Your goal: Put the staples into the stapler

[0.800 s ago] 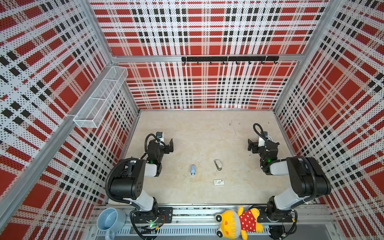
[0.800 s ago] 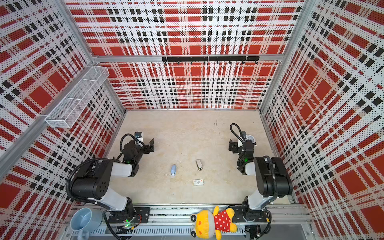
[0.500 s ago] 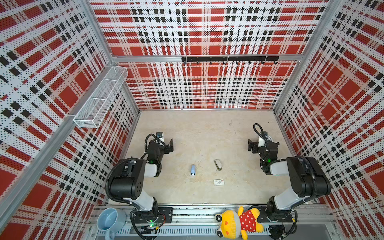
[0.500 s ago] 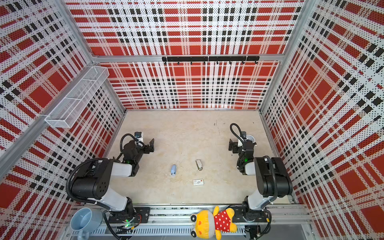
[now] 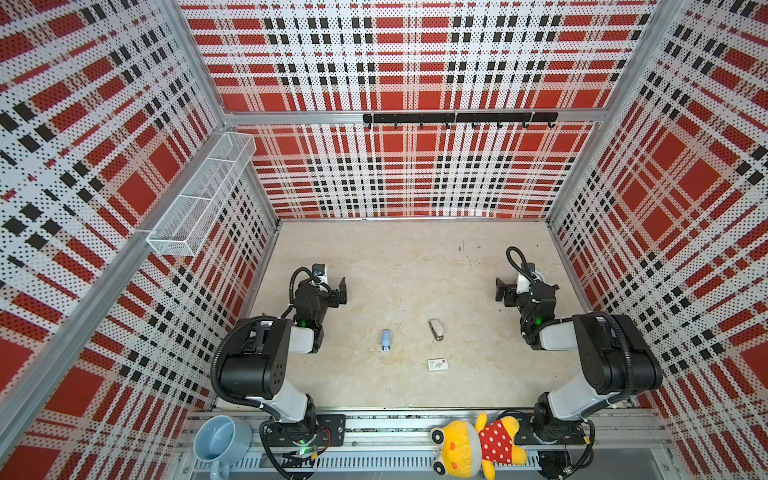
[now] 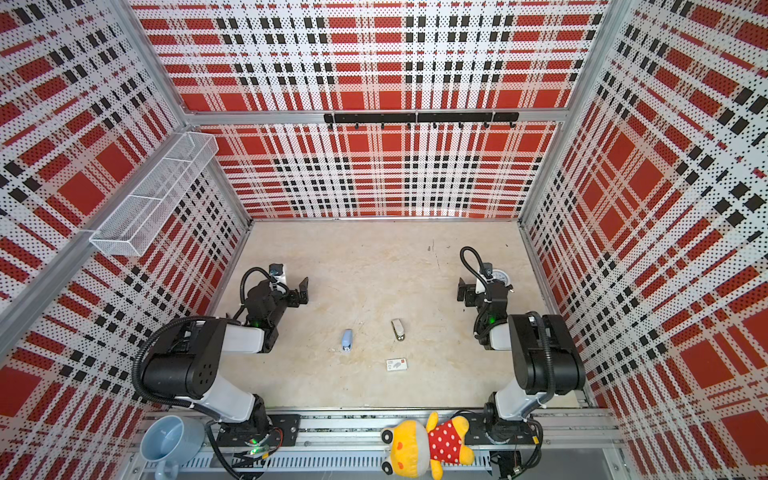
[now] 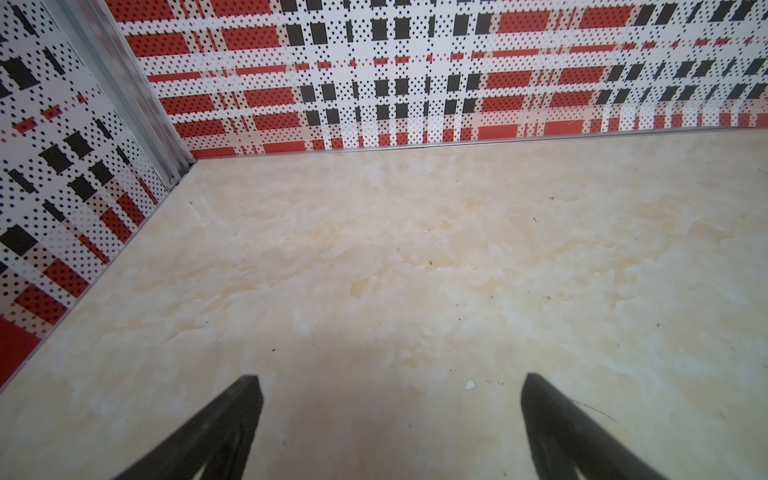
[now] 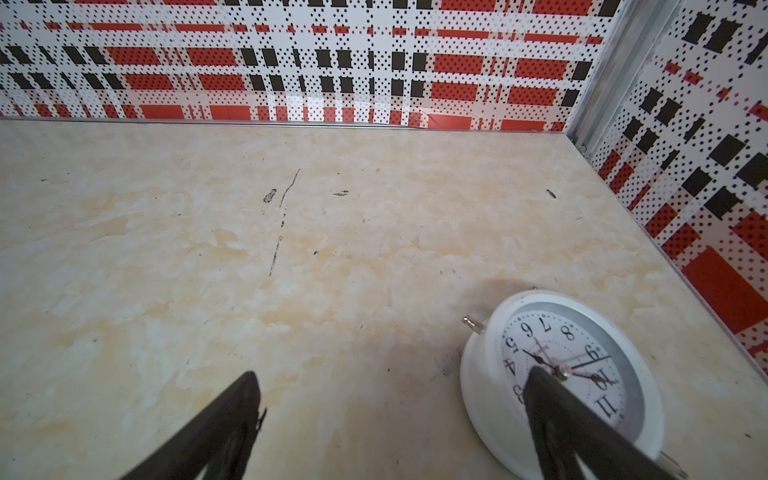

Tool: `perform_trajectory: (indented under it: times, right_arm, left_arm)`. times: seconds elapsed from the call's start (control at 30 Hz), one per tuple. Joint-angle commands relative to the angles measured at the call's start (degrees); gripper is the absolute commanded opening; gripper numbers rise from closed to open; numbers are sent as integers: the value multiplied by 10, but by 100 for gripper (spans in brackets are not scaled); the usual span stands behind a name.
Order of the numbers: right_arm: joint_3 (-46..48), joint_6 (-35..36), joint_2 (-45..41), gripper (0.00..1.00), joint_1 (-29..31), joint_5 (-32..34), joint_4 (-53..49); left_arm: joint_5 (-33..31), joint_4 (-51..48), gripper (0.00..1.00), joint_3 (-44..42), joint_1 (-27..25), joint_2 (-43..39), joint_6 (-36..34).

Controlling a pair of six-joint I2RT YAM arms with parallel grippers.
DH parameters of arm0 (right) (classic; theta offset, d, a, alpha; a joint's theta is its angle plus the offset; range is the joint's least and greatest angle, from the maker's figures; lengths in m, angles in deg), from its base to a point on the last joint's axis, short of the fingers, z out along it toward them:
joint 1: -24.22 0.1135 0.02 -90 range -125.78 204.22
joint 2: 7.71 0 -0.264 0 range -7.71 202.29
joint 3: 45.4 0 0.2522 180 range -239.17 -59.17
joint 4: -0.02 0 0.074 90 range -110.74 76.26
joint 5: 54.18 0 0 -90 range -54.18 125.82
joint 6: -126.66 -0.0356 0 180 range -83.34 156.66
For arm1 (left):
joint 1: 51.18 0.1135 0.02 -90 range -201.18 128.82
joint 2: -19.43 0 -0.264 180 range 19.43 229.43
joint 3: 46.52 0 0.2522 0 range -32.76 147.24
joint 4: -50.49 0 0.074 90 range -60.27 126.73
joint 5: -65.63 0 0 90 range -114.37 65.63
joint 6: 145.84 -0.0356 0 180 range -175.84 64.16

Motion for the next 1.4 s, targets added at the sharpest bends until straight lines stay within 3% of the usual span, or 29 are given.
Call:
perform_trajectory:
  times: [0.0, 0.3, 0.43, 0.57, 0.7, 0.83, 1.0, 1.2, 1.37]
  right_arm:
    - [-1, 9, -8, 100, 2, 2, 22]
    - [1, 9, -8, 100, 2, 3, 22]
    - [5, -17, -25, 100, 2, 67, 17]
    - [-13, -24, -81, 100, 2, 84, -67]
    - [-81, -80, -142, 100, 2, 114, -283]
    - [-159, -143, -182, 100, 2, 68, -497]
    - [-179, -198, -247, 100, 5, -22, -598]
    - [-203, -240, -284, 100, 14, -120, -734]
    - [-184, -271, -323, 97, 21, -214, -783]
  left_arm:
    - [-3, 2, 99, 7, -5, -10, 2]
    - [-5, -19, 99, 2, -28, -44, -28]
    - [26, -93, 99, 19, -27, -95, -35]
    - [49, -226, 100, 59, -36, -165, -60]
    - [56, -473, 99, 163, -63, -217, -108]
    - [83, -700, 99, 275, -97, -222, -138]
    - [148, -869, 99, 330, -185, -249, -220]
    - [217, -899, 99, 336, -268, -224, -230]
    - [170, -909, 100, 363, -356, -156, -236]
